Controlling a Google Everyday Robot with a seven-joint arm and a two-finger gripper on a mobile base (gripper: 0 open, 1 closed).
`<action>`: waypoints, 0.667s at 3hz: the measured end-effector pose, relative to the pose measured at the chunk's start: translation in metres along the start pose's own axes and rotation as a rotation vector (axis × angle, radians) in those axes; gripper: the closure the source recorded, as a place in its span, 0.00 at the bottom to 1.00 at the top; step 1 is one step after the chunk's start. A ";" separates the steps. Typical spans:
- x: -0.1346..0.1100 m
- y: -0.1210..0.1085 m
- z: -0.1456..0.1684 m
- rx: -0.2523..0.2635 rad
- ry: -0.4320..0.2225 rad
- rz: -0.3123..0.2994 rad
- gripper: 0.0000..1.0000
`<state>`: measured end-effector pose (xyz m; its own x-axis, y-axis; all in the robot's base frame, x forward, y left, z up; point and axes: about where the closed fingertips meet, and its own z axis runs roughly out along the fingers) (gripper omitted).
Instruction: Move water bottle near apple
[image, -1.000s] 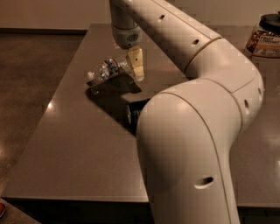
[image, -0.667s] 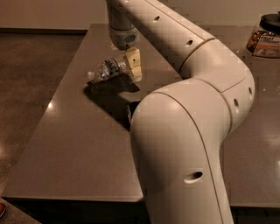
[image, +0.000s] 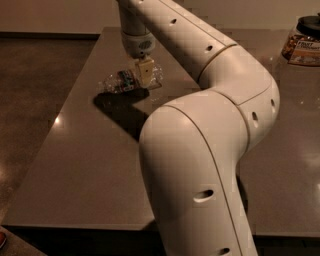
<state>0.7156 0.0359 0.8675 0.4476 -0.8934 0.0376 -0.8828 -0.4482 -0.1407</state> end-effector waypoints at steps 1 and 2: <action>0.001 -0.002 0.000 -0.003 -0.003 0.019 0.72; 0.027 0.006 -0.006 0.003 -0.006 0.100 0.95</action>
Offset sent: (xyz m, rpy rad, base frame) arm -0.0288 -0.0899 0.0227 -0.0571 0.1560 -0.2191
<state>0.7213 0.0090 0.8739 0.3578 -0.9336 0.0172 -0.9228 -0.3563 -0.1464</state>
